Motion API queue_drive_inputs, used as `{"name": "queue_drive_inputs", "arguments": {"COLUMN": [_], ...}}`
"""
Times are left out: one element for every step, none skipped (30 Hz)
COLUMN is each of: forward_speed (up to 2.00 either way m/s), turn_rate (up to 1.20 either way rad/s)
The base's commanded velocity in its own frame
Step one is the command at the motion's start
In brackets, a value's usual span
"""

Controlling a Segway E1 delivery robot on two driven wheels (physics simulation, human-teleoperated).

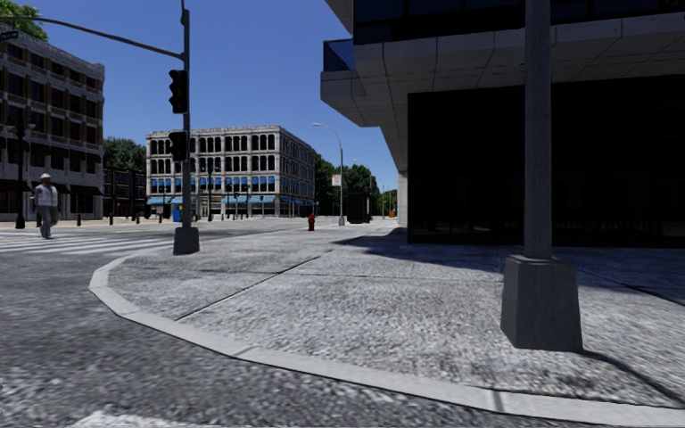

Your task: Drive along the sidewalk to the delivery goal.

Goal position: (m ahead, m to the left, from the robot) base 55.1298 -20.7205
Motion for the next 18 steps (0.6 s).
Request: {"name": "queue_drive_inputs", "arguments": {"forward_speed": [2.0, 2.0, 2.0, 2.0, 2.0, 2.0, 2.0, 2.0, 2.0, 2.0, 2.0, 2.0, 2.0, 2.0, 2.0, 2.0, 2.0, 2.0], "turn_rate": [0.01, 0.01, 0.01, 0.01, 0.01, 0.01, 0.01, 0.01, 0.01, 0.01, 0.01, 0.01, 0.01, 0.01, 0.01, 0.01, 0.01, 0.01]}}
